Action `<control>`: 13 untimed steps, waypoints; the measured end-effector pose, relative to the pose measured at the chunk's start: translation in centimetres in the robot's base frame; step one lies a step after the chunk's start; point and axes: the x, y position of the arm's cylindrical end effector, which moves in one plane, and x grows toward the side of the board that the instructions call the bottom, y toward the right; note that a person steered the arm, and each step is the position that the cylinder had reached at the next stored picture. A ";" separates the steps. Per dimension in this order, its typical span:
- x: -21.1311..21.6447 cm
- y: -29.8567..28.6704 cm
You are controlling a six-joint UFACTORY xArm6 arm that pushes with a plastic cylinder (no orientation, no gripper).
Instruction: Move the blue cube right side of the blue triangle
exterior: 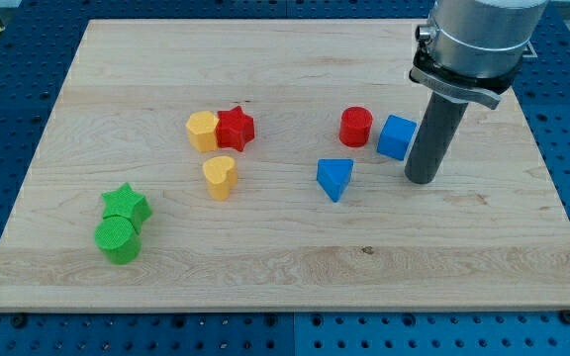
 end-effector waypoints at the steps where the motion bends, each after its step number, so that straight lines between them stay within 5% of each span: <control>1: -0.1 4.8; 2: -2.5 6.8; 4: -10.4 -0.3; 13: -3.3 -3.5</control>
